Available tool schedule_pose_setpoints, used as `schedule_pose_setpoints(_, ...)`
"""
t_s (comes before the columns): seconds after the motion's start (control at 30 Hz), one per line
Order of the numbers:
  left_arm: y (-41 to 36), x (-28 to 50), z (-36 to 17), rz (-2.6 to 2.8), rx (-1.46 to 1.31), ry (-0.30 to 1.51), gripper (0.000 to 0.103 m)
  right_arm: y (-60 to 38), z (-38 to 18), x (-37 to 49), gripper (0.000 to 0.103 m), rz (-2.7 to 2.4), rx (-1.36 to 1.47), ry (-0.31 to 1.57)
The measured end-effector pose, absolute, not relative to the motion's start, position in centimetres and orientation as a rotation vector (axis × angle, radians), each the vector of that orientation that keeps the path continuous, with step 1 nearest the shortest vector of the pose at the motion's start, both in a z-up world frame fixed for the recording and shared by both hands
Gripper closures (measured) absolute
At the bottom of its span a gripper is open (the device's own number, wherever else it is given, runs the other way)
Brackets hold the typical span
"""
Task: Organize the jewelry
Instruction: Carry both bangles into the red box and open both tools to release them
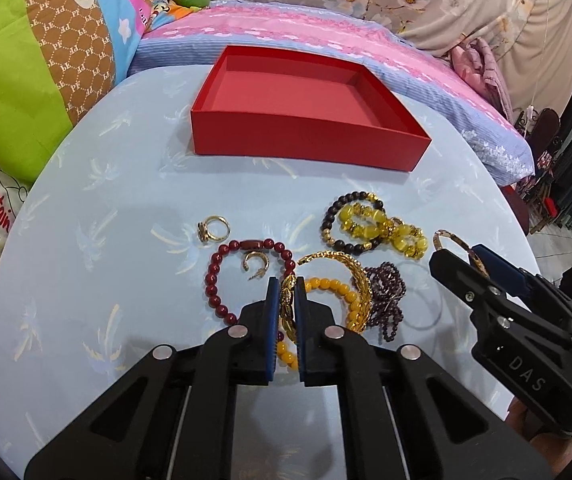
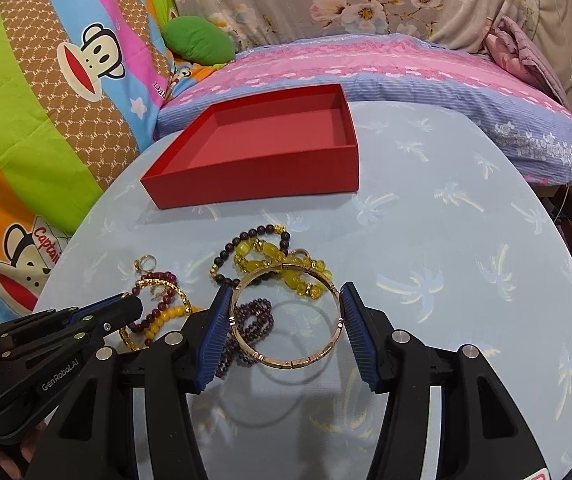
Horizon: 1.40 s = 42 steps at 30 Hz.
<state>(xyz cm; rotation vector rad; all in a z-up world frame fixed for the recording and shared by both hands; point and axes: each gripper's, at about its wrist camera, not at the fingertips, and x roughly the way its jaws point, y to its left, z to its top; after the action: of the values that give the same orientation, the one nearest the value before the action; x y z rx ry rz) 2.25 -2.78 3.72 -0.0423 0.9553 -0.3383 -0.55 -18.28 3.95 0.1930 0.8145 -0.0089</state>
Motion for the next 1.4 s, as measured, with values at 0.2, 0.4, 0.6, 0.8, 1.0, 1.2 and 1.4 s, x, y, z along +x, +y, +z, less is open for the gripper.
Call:
schedule_pose_setpoints(0.2,-3.1,4.7,6.3,-0.35,-0.045,0.915,0.096,-18.0,6.3,2.0,0.05,0.014,0.164,0.76)
schedule_pose_setpoints(0.4,-3.9,10.5,8.2,-0.347,-0.032,0.887,0.096,-18.2,8.6,7.5,0.05,0.051,0.134,0.724)
schedule_pose_setpoints(0.6,-5.1,18.2,9.2,-0.361,-0.028,0.883,0.096,-19.9,9.7,15.7,0.05,0.065,0.14,0.742)
schedule_pose_setpoints(0.8,-6.8,26.4,8.5,-0.345,0.002,0.907,0.096,-20.9,9.1,23.7,0.05,0.066,0.108,0.792)
schedule_pose_setpoints(1.0,-8.0,31.9,6.1,-0.321,0.037,0.95,0.096,-21.4,6.8,29.6,0.05,0.067,0.102,0.882)
schedule_pose_setpoints(1.2,-8.6,34.9,4.1,-0.305,0.039,1.007,0.096,-22.0,4.3,33.1,0.05,0.049,0.143,0.981)
schedule_pose_setpoints(1.4,-8.6,36.4,2.9,-0.292,0.03,1.051,0.095,-22.3,2.8,34.1,0.05,0.032,0.177,1.048)
